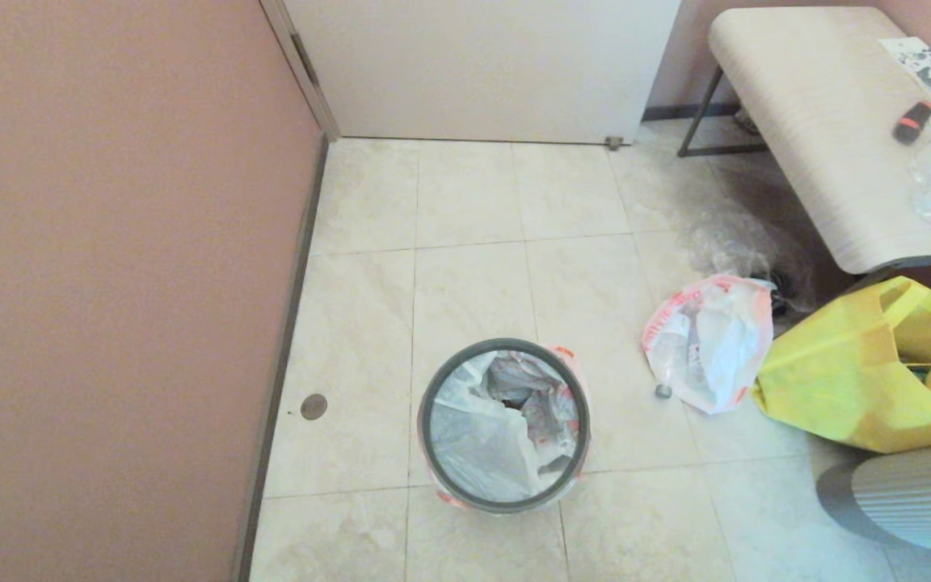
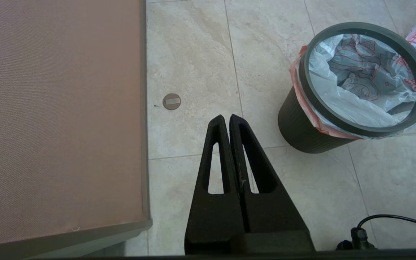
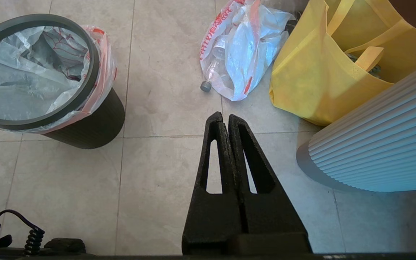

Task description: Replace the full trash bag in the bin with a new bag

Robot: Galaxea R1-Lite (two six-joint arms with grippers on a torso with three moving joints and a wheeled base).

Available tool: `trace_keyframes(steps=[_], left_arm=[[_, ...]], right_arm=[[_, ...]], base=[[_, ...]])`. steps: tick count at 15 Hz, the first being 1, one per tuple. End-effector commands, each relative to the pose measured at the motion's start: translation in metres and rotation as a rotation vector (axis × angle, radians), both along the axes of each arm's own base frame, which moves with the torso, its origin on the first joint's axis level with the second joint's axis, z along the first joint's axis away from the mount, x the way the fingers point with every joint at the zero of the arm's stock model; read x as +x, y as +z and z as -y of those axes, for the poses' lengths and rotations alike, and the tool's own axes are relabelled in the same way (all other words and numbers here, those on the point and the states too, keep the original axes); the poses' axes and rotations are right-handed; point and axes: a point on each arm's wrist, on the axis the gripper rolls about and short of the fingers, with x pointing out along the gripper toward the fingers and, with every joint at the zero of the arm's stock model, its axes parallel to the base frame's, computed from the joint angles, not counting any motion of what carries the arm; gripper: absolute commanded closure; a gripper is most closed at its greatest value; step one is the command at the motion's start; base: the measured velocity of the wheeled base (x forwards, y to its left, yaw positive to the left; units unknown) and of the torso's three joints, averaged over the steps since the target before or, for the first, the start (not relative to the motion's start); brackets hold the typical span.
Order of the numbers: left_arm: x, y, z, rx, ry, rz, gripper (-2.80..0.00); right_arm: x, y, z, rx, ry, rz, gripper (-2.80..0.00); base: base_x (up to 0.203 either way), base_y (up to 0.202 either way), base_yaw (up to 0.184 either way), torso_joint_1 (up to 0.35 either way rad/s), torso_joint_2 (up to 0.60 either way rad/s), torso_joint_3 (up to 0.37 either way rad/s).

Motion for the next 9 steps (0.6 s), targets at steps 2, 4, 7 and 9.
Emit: trace_keyframes(steps=[2,4,7,9], left_arm=[[0.0002,0.0000,0.0000,0.000,0.001,-0.003,0.00],[0.0002,0.0000,0.0000,0.000,0.000,-0.003,0.00],[0.0002,0.0000,0.0000,0.000,-0.001,-0.003,0.00],[0.0002,0.0000,0.0000,0.000,-0.001,-0.003,0.00]], right_arm=[[0.0011,-0.0028,0.0000,-0.001,0.001,-0.013,0.00],[0.0011,-0.0028,0.0000,-0.001,0.001,-0.013,0.00],[0.0011,-0.0028,0.0000,0.004,0.001,-0.013,0.00],[0.0011,-0.0028,0.0000,0.006,0.001,-0.013,0.00]], base=[[0.000,0.000,0.000,0.000,0.00,0.000],[0.000,0.000,0.000,0.000,0.00,0.000],[0.000,0.000,0.000,0.000,0.00,0.000],[0.000,0.000,0.000,0.000,0.00,0.000]])
